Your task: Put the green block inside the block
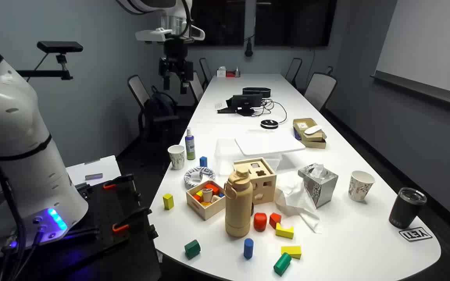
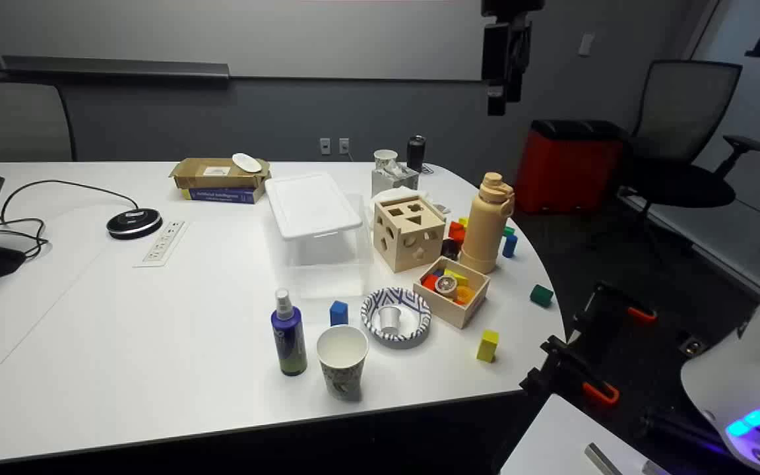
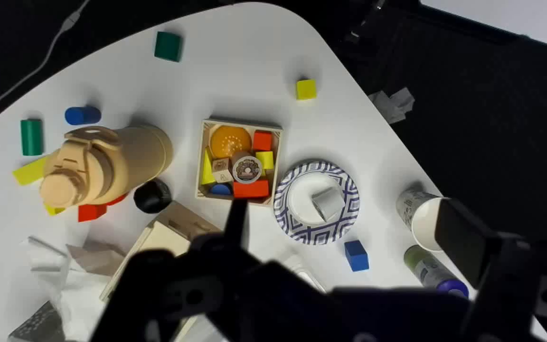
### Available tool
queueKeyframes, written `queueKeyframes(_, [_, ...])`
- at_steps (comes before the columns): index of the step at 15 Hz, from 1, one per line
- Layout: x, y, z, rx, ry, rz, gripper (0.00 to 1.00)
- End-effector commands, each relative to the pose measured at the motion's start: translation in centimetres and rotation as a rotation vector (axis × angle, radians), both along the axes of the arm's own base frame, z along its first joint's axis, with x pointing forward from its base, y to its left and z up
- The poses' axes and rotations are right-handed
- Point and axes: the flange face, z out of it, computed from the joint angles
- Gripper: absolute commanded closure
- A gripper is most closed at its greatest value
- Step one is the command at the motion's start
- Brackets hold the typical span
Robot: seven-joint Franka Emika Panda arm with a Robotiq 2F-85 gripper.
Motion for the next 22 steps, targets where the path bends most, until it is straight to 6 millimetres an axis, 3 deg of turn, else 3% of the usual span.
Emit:
queueKeyframes(1, [0.0, 0.0, 0.0, 0.000, 0.001, 0.000, 0.00])
queueKeyframes(5, [0.0, 0.0, 0.0, 0.000, 0.001, 0.000, 0.00])
queueKeyframes(7, [1.4, 1.1, -0.6, -0.001, 0.003, 0.039, 0.00])
queueKeyframes(9, [3.5, 3.2, -2.5, -0.013, -0.012, 0.085, 0.00])
queueKeyframes(14, [7.9, 9.3, -10.0, -0.059, -0.020, 0.240, 0.00])
queueKeyframes(19, [13.0, 10.7, -19.9, -0.093, -0.002, 0.361, 0.00])
queueKeyframes(22, [15.0, 11.9, -25.2, -0.073, 0.051, 0.417, 0.00])
